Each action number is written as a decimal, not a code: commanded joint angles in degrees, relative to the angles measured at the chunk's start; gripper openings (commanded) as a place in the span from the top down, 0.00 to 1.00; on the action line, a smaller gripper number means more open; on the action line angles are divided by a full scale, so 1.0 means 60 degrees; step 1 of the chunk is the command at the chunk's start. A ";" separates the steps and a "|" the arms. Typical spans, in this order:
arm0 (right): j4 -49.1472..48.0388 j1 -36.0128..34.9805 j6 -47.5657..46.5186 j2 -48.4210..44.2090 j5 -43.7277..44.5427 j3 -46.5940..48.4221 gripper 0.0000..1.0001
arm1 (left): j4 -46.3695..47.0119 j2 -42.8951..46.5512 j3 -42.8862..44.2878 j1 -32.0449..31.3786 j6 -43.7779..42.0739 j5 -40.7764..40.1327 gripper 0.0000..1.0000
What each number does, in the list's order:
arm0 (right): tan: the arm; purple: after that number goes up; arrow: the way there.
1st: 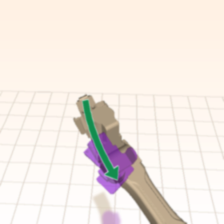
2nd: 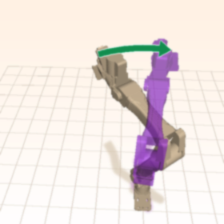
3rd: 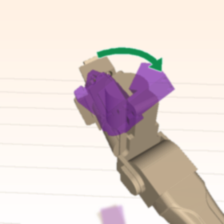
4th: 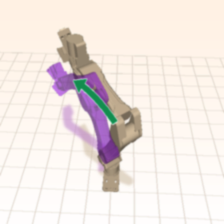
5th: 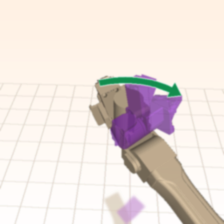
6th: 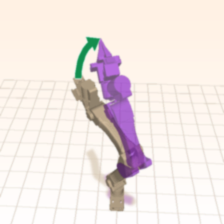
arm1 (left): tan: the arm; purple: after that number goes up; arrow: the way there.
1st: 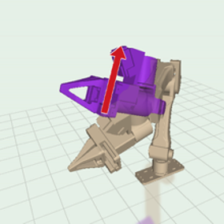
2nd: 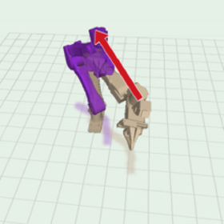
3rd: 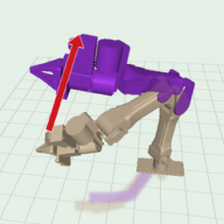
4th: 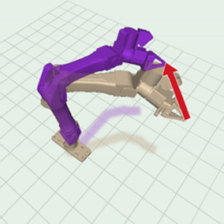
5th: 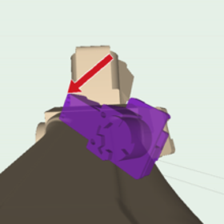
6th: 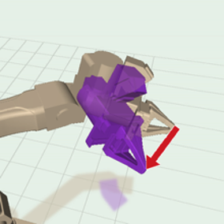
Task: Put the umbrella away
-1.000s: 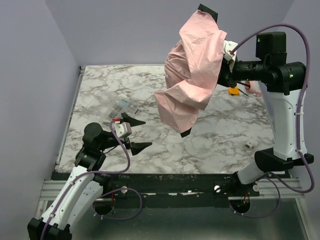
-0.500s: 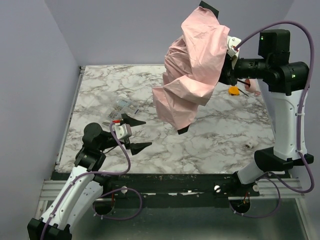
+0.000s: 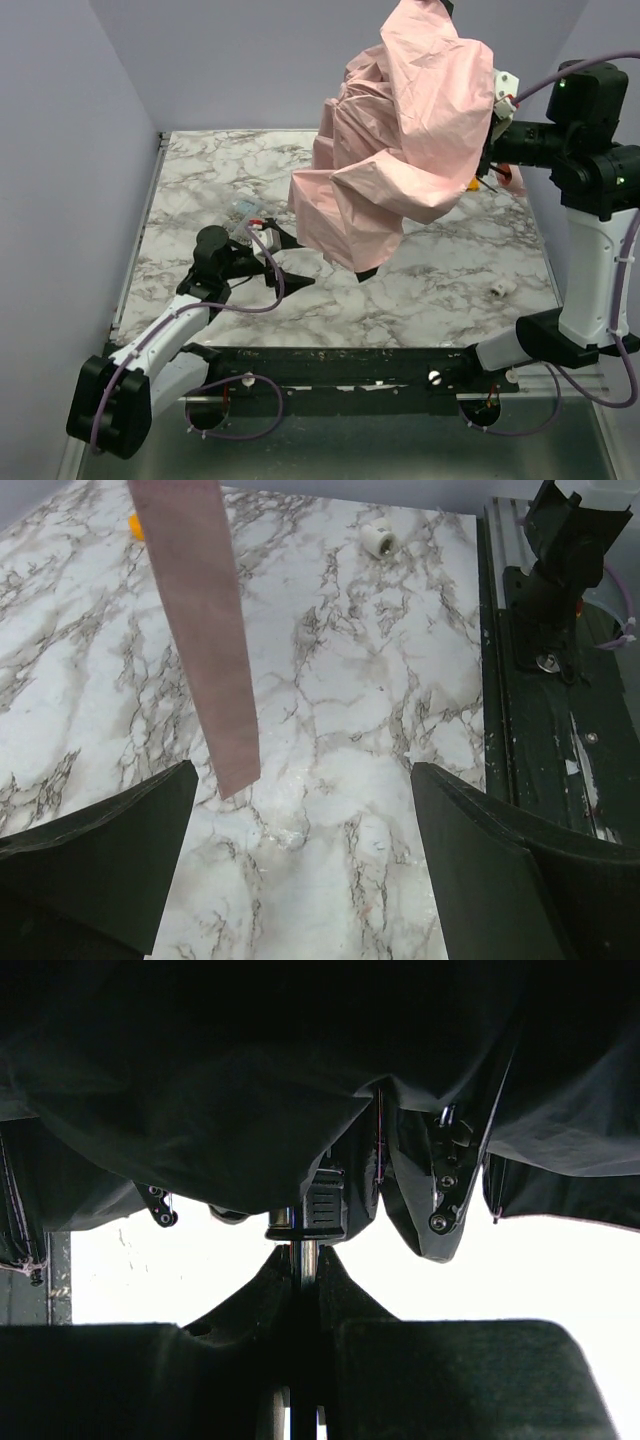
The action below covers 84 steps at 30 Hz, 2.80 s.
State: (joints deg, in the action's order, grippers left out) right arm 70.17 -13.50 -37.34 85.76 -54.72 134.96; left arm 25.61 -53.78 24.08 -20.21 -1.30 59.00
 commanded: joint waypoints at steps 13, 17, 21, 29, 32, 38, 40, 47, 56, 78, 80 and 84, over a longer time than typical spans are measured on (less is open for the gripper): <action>-0.0949 0.0001 0.0739 -0.0998 -0.1235 -0.0043 1.00 | 0.3067 -0.2771 0.0933 -0.0092 0.0860 0.1267 0.11; -0.0958 -0.0006 0.0743 -0.1107 -0.1178 -0.0190 1.00 | 0.4367 -0.3314 0.0887 -0.0379 0.1981 0.1861 0.12; -0.0966 -0.0006 0.0718 -0.1128 -0.1120 -0.0212 1.00 | 0.6502 -0.4277 0.0703 -0.0514 0.3932 0.2946 0.18; -0.0936 -0.0006 0.0701 -0.1200 -0.1091 -0.0260 1.00 | 1.0924 -0.6168 0.0994 -0.0822 0.7241 0.3778 0.53; -0.0922 -0.0006 0.0661 -0.1312 -0.1047 -0.0363 1.00 | 1.0929 -0.6076 0.0964 -0.0713 0.6889 0.3798 0.62; -0.0908 -0.0006 0.0702 -0.1388 -0.1183 -0.0437 1.00 | 1.0913 -0.5829 0.1015 -0.0414 0.6068 0.3753 1.00; -0.0911 -0.0010 0.0776 -0.1449 -0.1351 -0.0499 1.00 | 1.0862 -0.5662 0.0963 -0.0368 0.5516 0.3593 1.00; -0.0538 -0.0006 0.0904 -0.1699 -0.2610 -0.1411 1.00 | 0.1590 -0.3500 0.2081 -0.0349 -0.1441 0.1155 1.00; 0.1855 -0.0189 -0.1334 -0.1782 -0.2424 -0.1617 1.00 | -0.4220 -0.4347 0.4771 -0.0090 -0.5598 0.0566 1.00; -0.2808 -0.0357 0.2849 -0.1748 -0.2851 -0.2780 1.00 | -0.4458 -0.1818 0.2201 -0.0375 -0.5658 0.0955 1.00; -0.2462 -0.0358 0.2361 -0.1783 -0.2742 -0.2704 1.00 | -0.4442 -0.1836 0.2320 -0.0302 -0.5670 0.0925 1.00; -0.1164 -0.0358 0.1350 -0.1790 -0.3078 -0.2083 1.00 | -0.3932 -0.1926 0.2374 0.0137 -0.5654 0.0797 1.00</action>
State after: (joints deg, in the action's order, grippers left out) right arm 59.61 -15.44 -24.18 76.25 -66.54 118.41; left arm -2.85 -65.78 37.47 -21.65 -35.68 62.37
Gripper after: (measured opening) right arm 0.153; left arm 0.008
